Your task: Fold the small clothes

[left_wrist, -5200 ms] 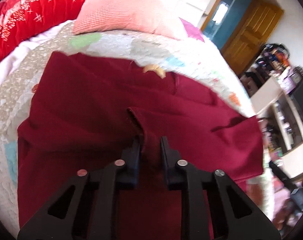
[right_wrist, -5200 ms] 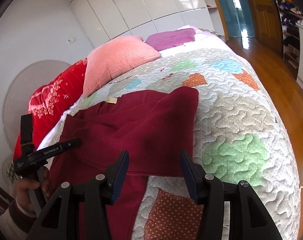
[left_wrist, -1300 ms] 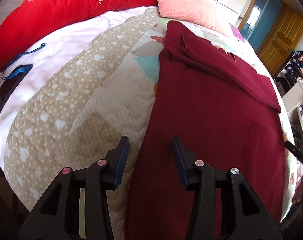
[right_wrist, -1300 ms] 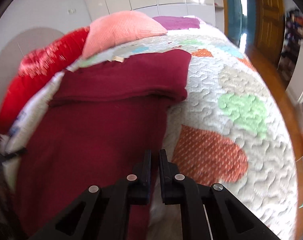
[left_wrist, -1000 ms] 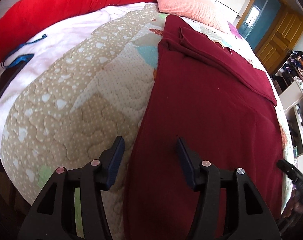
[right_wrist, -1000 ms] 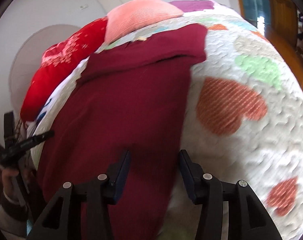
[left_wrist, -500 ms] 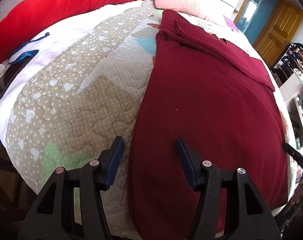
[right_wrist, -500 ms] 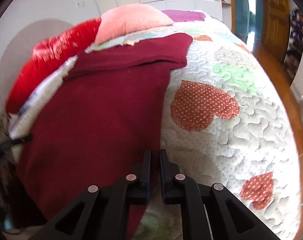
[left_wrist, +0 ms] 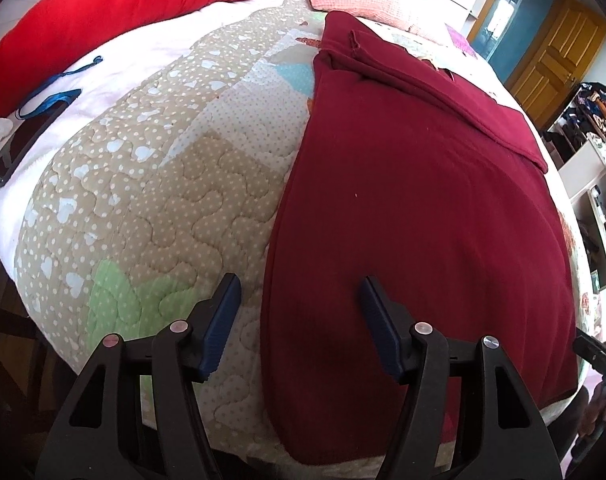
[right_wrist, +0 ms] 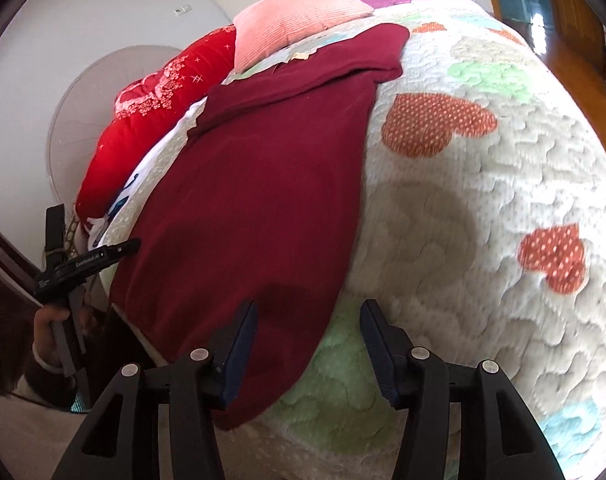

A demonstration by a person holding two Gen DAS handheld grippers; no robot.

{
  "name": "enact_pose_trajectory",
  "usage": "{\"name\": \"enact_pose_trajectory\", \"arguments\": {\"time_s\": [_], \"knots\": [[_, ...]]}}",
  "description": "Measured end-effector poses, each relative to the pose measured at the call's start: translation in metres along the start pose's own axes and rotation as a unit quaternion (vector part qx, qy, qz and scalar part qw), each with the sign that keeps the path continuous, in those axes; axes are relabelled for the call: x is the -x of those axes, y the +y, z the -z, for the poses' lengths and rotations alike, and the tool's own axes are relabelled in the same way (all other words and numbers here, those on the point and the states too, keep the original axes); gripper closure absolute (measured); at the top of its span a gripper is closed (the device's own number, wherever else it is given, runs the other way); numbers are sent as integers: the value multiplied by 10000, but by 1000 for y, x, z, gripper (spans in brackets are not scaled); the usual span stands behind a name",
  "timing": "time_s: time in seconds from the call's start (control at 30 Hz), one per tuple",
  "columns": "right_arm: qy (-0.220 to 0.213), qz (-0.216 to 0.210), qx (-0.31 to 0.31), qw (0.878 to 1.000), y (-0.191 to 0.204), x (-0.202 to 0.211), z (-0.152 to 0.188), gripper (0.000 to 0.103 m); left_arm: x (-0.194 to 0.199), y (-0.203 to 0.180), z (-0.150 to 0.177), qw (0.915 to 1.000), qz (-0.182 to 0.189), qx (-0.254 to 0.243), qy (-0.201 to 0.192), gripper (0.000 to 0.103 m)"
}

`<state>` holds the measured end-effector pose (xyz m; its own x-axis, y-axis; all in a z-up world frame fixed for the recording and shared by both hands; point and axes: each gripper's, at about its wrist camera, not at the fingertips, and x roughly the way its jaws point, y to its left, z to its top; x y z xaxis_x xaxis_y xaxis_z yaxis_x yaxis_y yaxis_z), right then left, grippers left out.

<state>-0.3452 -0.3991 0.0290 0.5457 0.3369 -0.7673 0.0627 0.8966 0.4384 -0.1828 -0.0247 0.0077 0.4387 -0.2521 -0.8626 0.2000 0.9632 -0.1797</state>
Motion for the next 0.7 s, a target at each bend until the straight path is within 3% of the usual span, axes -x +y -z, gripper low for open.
{"name": "enact_pose_trajectory", "arguments": {"time_s": [0.23,0.37,0.7], "knots": [[220,-311,382,9985,16,-10,10,51,5,1,10,10000,-1,-40,10,38],[207,-434,271,9985,15,-12,8,51,8,1,15,9999,-5,-114,76,36],[290,-764,304,9962,15,-14,15,49,17,14,30,9989,328,151,284,35]]}}
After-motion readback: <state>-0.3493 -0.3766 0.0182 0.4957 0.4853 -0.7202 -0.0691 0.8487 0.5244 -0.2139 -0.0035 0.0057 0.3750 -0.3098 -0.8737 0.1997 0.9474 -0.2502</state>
